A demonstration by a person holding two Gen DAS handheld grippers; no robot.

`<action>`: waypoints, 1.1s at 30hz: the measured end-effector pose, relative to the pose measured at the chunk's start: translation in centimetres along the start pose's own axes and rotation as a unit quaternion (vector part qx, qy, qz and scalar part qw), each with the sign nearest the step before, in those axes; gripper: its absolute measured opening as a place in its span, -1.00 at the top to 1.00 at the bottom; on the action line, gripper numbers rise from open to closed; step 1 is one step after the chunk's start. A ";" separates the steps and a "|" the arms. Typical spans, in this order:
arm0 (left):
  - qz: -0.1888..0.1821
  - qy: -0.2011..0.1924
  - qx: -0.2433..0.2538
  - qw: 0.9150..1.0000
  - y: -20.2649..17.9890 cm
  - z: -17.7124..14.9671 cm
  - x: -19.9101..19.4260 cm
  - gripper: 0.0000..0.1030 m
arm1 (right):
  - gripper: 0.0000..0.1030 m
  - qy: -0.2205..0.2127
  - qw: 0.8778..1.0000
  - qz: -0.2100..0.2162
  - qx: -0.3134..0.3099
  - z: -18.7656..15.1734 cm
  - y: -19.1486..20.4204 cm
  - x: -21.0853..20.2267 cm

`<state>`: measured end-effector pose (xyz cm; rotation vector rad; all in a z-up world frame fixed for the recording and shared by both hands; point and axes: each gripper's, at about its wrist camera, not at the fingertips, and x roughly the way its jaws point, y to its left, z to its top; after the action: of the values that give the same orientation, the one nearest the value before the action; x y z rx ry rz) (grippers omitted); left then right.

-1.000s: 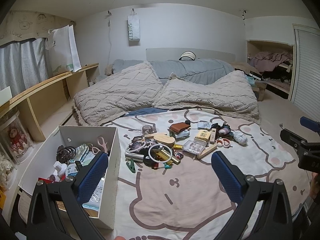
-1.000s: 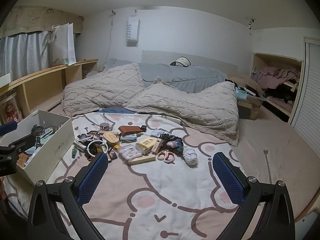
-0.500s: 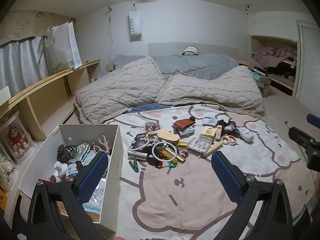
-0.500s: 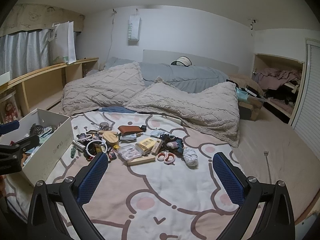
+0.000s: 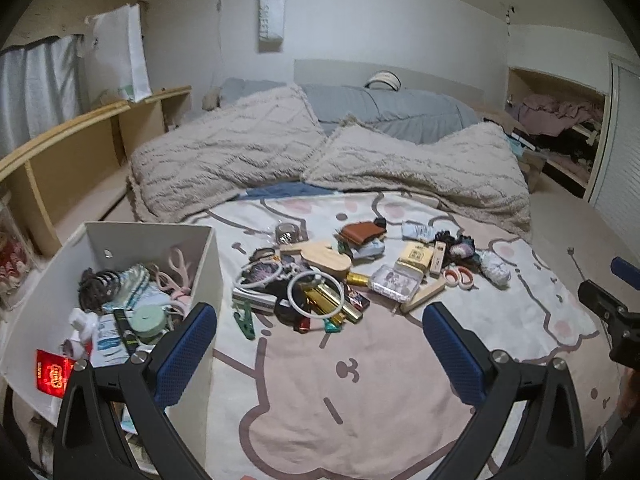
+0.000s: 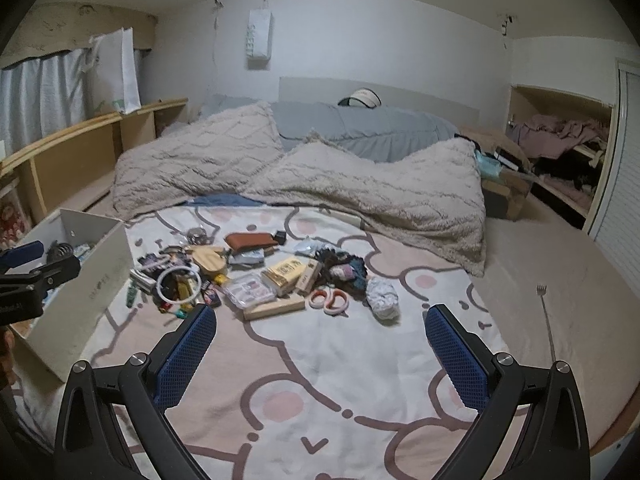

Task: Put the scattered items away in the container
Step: 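Move left gripper toward the white plastic ring while right gripper approaches the wooden bar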

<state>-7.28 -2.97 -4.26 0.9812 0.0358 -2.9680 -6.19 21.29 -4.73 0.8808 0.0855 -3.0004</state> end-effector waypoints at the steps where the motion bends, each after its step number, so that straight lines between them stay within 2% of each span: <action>1: -0.003 0.005 -0.001 1.000 0.0 -0.1 0.6 -1.00 | -1.00 0.006 1.000 -0.001 0.002 -0.2 -0.2 0.5; 5: -0.004 0.024 -0.006 1.000 -0.1 -0.4 2.6 -1.00 | -1.00 0.023 1.000 -0.001 0.010 -0.9 -0.7 2.1; 13: -0.005 0.021 0.014 1.000 -0.5 0.2 5.0 -1.00 | -1.00 0.062 0.998 0.006 0.026 -2.3 -1.4 5.3; 22: -0.020 0.055 0.064 0.996 -2.3 1.1 8.4 -1.00 | -1.00 0.100 0.994 0.015 0.033 -3.8 -2.0 8.7; 26: -0.037 0.085 0.081 0.992 -3.5 0.6 10.1 -1.00 | -1.00 0.110 0.993 0.017 0.030 -4.2 -2.2 10.1; 30: -0.037 0.100 0.095 0.990 -3.9 0.1 11.9 -1.00 | -1.00 0.121 0.992 0.023 0.017 -4.8 -2.4 11.7; 33: -0.023 0.106 0.090 0.990 -3.4 -0.2 13.4 -1.00 | -1.00 0.142 0.989 0.035 0.016 -5.2 -2.7 13.3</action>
<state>-17.96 0.30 -12.36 1.3292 -0.2133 -2.9344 -14.65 24.26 -16.11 1.2812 0.0100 -2.7987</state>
